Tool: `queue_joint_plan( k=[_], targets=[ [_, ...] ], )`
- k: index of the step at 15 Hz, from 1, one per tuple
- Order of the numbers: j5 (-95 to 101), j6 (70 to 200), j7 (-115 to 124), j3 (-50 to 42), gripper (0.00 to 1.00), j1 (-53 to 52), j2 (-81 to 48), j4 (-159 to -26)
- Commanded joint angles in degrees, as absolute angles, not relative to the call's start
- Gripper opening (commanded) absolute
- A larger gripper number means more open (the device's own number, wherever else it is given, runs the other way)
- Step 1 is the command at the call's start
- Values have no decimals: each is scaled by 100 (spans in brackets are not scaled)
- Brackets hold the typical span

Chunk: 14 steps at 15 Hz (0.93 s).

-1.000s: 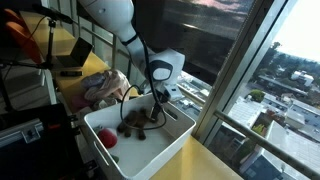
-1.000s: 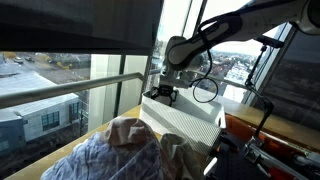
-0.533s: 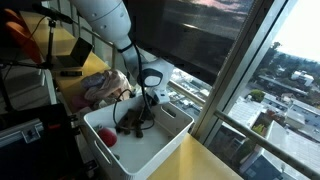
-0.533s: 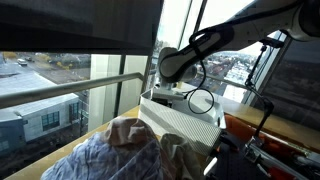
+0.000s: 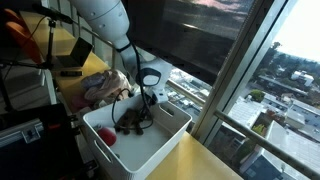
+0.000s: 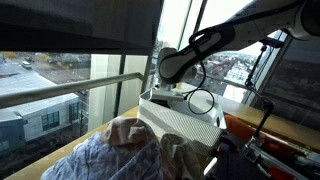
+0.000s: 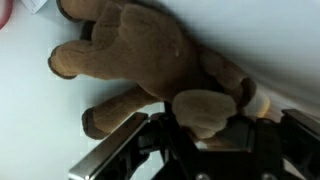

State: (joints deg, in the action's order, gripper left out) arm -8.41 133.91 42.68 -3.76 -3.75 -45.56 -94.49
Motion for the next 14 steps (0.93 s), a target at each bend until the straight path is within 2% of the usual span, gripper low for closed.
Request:
queue_joint_plan(
  k=[1, 2, 3, 10, 14],
  targets=[
    [-795, 13500, 4339, -600, 6, -478, -4041, -10095],
    [-755, 13499, 4361, -657, 1, -497, -3901, -10235],
    [-701, 13498, 4398, -730, 0, -528, -3678, -10431],
    [387, 13313, 5182, -1126, 1, -970, -1890, -11341],
    [1380, 12984, 5925, -877, 1, -1163, -984, -11265]
  ],
)
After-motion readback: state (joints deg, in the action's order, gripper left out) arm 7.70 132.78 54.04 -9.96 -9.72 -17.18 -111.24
